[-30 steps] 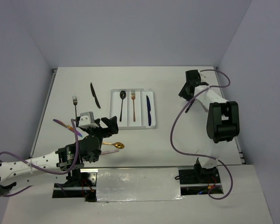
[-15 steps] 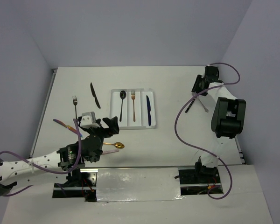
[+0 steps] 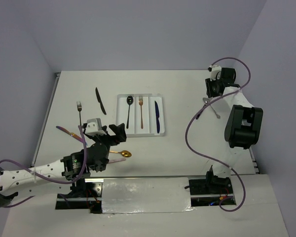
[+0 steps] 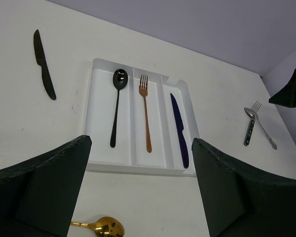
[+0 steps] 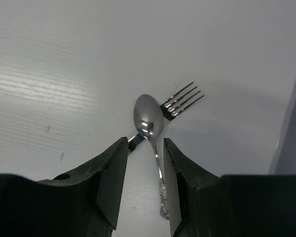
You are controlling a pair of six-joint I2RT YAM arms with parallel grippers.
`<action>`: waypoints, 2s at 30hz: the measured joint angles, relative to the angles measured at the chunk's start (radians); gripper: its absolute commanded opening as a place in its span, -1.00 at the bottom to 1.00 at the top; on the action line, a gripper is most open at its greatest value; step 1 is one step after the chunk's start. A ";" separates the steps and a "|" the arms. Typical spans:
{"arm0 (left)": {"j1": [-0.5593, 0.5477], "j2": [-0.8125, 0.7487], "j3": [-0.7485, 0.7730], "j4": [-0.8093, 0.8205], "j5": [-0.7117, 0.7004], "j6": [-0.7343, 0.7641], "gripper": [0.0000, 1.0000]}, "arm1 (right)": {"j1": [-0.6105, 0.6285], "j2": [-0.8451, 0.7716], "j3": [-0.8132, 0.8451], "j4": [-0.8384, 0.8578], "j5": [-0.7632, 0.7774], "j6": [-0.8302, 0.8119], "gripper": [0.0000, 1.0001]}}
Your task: Sort the eating utensils into containers
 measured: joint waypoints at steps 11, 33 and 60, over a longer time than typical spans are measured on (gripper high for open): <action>0.000 -0.012 0.000 0.000 0.004 0.002 0.93 | -0.019 0.173 0.063 -0.103 -0.031 -0.114 -0.17; 0.000 -0.038 0.000 -0.001 0.007 0.002 0.93 | -0.067 0.173 0.063 -0.139 -0.032 -0.118 -0.22; 0.000 -0.058 0.000 -0.002 0.020 0.000 0.93 | -0.068 0.229 0.145 -0.253 0.001 -0.101 -0.24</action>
